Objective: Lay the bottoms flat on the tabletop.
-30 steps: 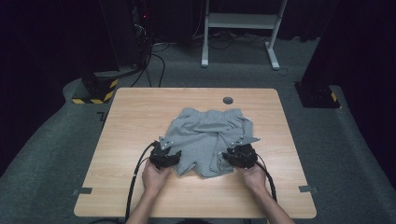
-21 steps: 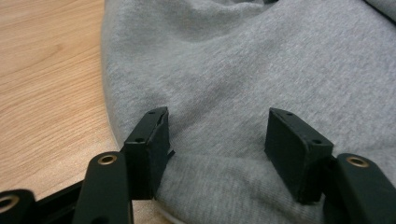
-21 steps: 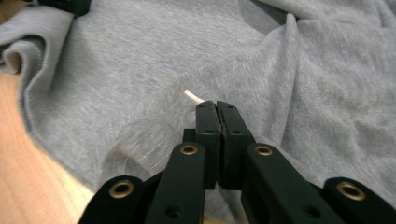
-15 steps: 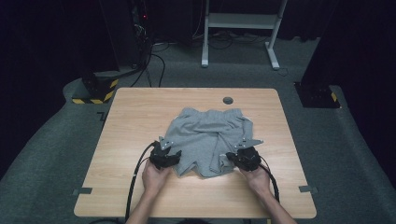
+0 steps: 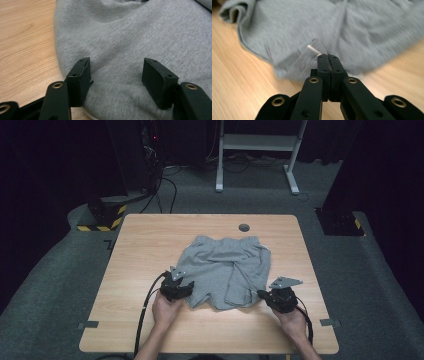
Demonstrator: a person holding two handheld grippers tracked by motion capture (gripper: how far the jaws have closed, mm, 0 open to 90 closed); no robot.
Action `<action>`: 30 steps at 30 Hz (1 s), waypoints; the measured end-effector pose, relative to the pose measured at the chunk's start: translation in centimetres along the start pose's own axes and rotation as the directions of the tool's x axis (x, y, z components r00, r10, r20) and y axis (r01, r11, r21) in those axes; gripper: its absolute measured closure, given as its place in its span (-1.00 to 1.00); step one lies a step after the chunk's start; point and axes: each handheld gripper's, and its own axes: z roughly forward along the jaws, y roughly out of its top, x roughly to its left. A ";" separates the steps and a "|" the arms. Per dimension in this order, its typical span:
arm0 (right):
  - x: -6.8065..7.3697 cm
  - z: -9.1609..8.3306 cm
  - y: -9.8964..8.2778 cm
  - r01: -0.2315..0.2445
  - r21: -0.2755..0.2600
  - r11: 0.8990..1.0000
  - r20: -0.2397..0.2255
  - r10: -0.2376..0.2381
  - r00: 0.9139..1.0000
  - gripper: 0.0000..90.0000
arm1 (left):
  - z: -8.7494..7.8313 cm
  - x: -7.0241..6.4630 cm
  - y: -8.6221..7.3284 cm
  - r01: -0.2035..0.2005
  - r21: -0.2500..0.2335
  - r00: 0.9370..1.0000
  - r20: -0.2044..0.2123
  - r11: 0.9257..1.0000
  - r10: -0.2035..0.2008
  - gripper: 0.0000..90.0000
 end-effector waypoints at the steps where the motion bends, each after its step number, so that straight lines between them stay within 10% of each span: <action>1: -0.3 -0.2 -0.4 -0.005 0.000 1.000 0.006 0.005 1.000 0.98 | 0.0 0.0 0.0 0.000 0.000 1.000 0.000 1.000 0.000 -0.11; 11: -1.6 -0.5 -3.2 -0.043 0.056 0.997 0.046 0.040 0.998 0.84 | 0.0 0.0 0.0 -0.002 0.001 1.000 -0.001 1.000 0.002 -0.11; 18: -1.0 -0.6 -1.5 -0.075 -0.060 0.995 0.028 0.076 0.997 0.47 | 0.0 0.0 0.0 -0.002 0.002 1.000 -0.001 1.000 0.002 -0.11; 30: 0.1 5.2 0.4 -0.080 -0.023 0.997 0.027 0.081 0.996 0.14 | -0.9 0.3 0.2 -0.023 0.013 0.999 0.031 1.000 0.022 -0.15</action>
